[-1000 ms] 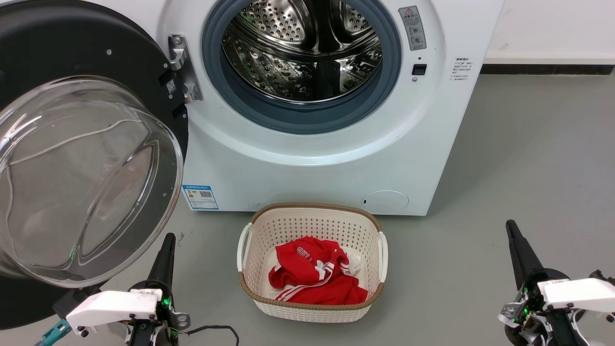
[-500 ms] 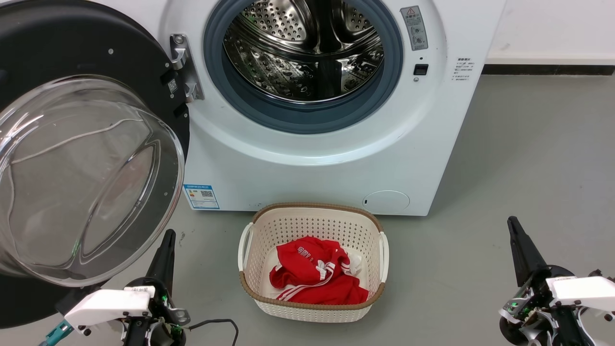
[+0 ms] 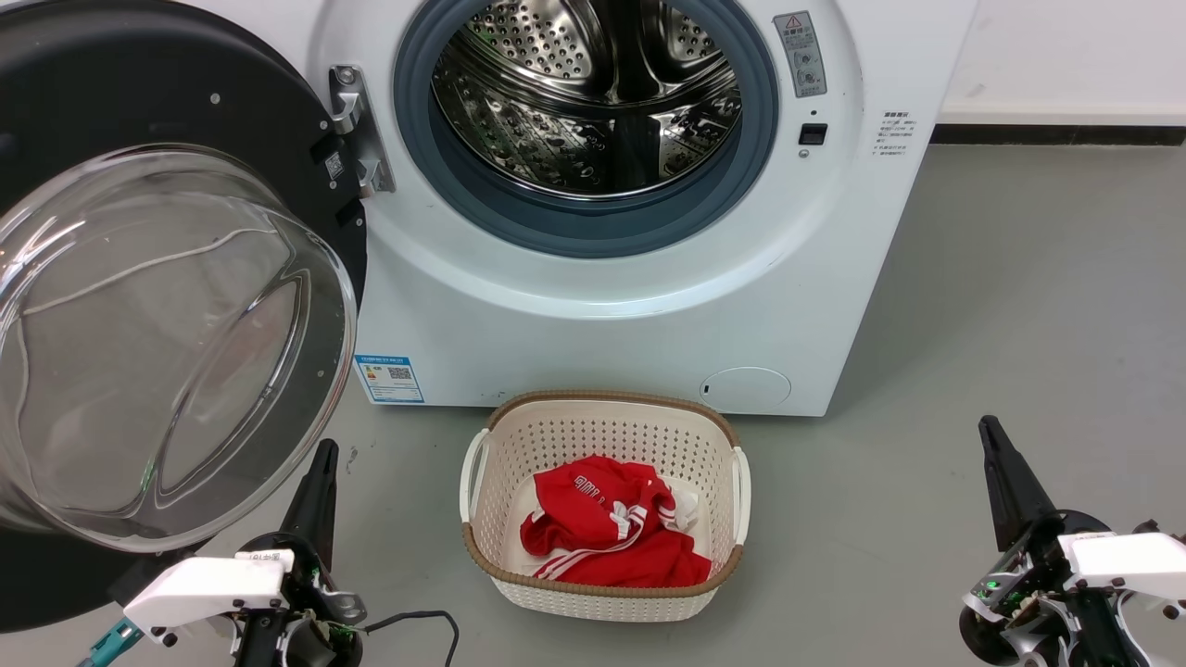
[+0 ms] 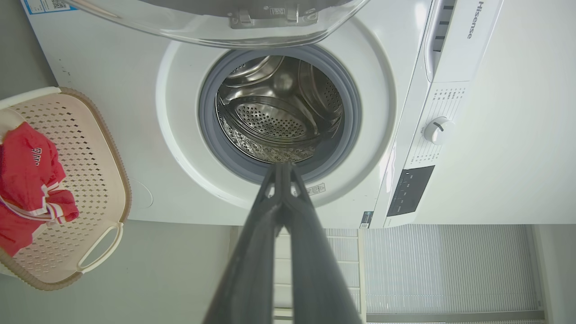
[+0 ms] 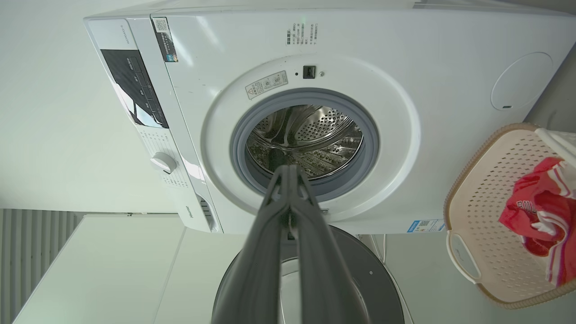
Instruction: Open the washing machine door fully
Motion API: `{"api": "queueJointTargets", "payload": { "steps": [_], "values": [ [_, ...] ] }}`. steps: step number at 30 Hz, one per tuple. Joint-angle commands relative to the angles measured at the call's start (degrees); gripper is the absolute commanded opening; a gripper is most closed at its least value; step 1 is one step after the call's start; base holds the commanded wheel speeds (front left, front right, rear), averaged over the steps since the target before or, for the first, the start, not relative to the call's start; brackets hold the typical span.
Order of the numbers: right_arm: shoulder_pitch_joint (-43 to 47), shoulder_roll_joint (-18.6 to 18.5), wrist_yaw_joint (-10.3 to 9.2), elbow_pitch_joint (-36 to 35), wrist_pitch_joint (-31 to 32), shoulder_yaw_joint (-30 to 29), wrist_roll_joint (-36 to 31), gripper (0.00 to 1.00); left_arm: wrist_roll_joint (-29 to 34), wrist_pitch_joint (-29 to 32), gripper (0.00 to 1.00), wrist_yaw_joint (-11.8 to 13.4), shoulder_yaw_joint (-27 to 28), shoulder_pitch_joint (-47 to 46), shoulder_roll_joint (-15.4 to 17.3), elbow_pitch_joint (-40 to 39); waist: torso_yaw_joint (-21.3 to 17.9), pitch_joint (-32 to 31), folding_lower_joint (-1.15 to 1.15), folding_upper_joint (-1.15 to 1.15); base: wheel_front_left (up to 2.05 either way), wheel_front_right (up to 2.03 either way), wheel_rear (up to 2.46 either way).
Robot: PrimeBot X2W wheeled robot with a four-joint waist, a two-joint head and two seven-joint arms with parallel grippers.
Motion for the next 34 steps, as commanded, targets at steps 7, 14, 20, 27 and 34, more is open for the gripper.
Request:
{"api": "queueJointTargets", "payload": {
  "steps": [7,14,20,27,34],
  "values": [
    [-0.7,0.2,0.00,0.1,0.2,-0.2,-0.2,0.00,-0.1,0.2,0.00,-0.3,0.2,-0.6,0.1,0.0,0.0,0.0,0.00,0.00,0.00,0.00,0.00],
    [-0.7,0.3,0.00,0.1,0.4,-0.4,-0.3,0.00,-0.1,0.1,0.00,-0.3,0.2,-0.6,0.1,0.0,0.0,0.0,0.00,0.00,0.00,0.00,0.00],
    [-0.7,0.3,0.00,0.1,0.4,-0.4,-0.4,0.00,-0.1,0.1,0.00,-0.3,0.2,-0.6,0.1,0.0,0.0,0.0,0.00,0.00,0.00,0.00,0.00],
    [-0.7,0.4,0.00,0.1,0.5,-0.5,-0.5,0.00,-0.1,0.1,0.00,-0.3,0.2,-0.6,0.1,0.0,0.0,0.0,0.00,0.00,0.00,0.00,0.00],
    [-0.7,0.5,0.00,0.1,0.5,-0.6,-0.6,0.00,-0.1,0.1,0.00,-0.3,0.2,-0.6,0.1,0.0,0.0,0.0,0.00,0.00,0.00,0.00,0.00]
  ]
}}
